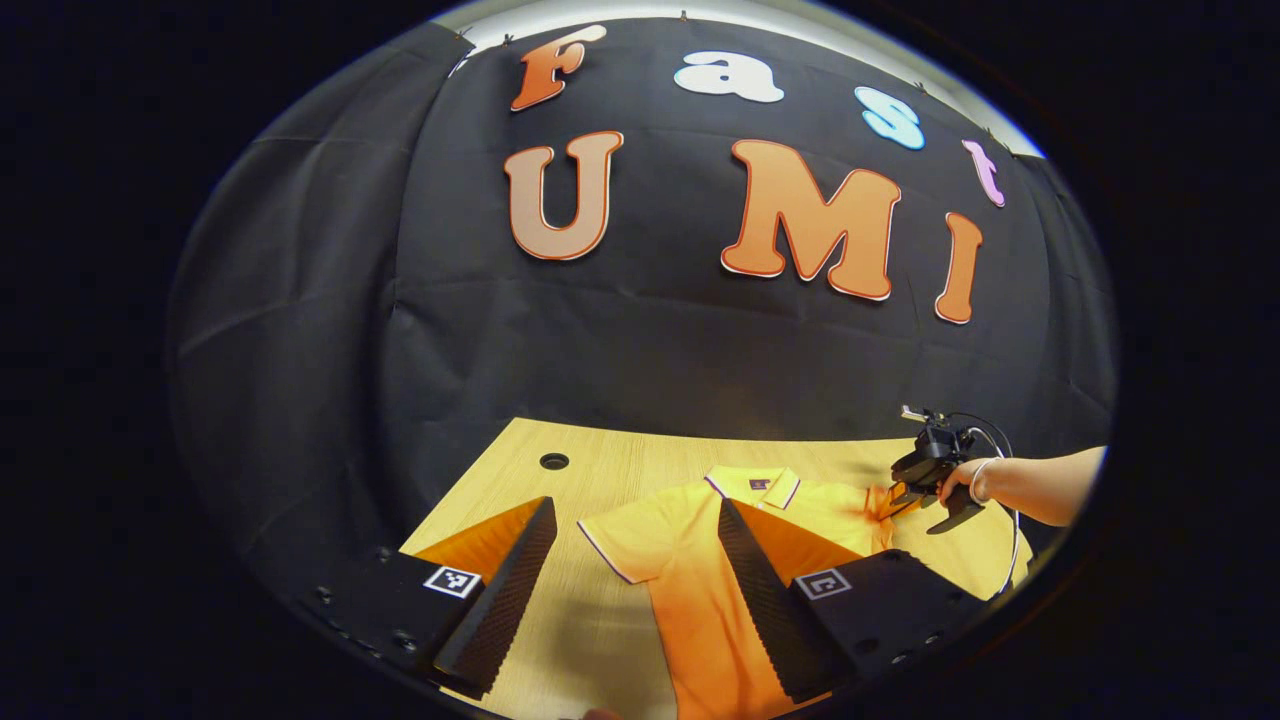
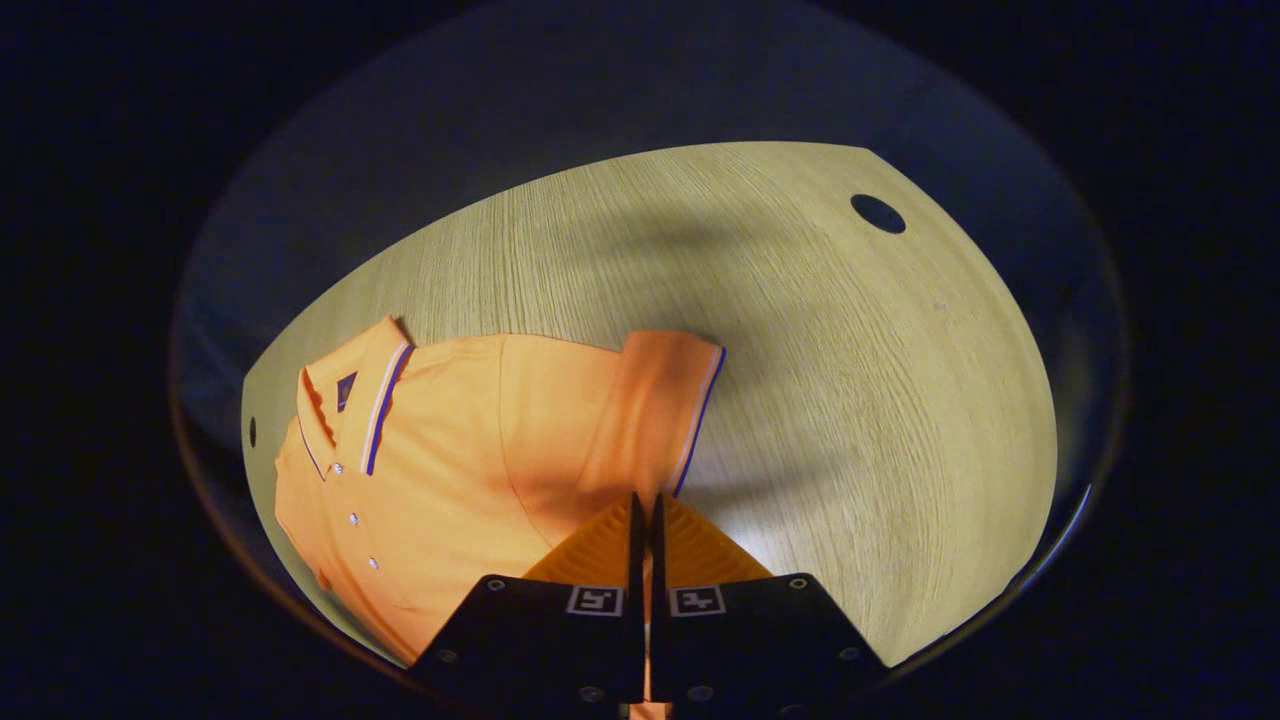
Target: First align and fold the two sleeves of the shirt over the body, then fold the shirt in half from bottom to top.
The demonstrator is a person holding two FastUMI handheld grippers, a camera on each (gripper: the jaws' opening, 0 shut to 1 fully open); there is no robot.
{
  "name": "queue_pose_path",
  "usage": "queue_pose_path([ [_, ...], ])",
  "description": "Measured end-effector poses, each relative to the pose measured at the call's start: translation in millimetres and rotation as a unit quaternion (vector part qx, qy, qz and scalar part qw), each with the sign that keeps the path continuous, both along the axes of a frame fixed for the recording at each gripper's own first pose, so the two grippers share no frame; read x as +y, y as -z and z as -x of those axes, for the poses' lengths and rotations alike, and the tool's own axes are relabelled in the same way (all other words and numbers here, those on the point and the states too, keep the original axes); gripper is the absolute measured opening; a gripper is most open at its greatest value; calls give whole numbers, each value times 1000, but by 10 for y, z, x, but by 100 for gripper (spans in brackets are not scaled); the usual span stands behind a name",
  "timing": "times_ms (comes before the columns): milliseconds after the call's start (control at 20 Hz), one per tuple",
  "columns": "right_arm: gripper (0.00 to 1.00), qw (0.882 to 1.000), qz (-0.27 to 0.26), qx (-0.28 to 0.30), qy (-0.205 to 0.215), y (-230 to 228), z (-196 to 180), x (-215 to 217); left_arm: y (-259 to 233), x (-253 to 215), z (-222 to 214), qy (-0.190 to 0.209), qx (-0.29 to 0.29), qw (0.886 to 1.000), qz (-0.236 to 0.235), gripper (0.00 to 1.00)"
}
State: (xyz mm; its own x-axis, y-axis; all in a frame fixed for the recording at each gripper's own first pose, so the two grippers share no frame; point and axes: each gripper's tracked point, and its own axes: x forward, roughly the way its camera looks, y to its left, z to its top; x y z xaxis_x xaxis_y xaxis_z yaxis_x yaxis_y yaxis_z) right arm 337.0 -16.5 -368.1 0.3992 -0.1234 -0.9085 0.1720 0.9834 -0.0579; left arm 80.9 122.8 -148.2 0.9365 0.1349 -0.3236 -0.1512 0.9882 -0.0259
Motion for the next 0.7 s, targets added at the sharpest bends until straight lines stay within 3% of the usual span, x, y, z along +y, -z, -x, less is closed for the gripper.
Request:
queue_pose_path([
  [350,0,999,-1,-32,-23,-332,-61,297,-38,103,-14,3,-5,1000,6,98],
  [500,0,996,-27,-49,-64,-549,-26,816,-23,179,-19,4,-4,1000,14,98],
  [700,2,983,-98,-53,-144,-674,136,1703,-27,241,4,7,-5,1000,17,98],
])
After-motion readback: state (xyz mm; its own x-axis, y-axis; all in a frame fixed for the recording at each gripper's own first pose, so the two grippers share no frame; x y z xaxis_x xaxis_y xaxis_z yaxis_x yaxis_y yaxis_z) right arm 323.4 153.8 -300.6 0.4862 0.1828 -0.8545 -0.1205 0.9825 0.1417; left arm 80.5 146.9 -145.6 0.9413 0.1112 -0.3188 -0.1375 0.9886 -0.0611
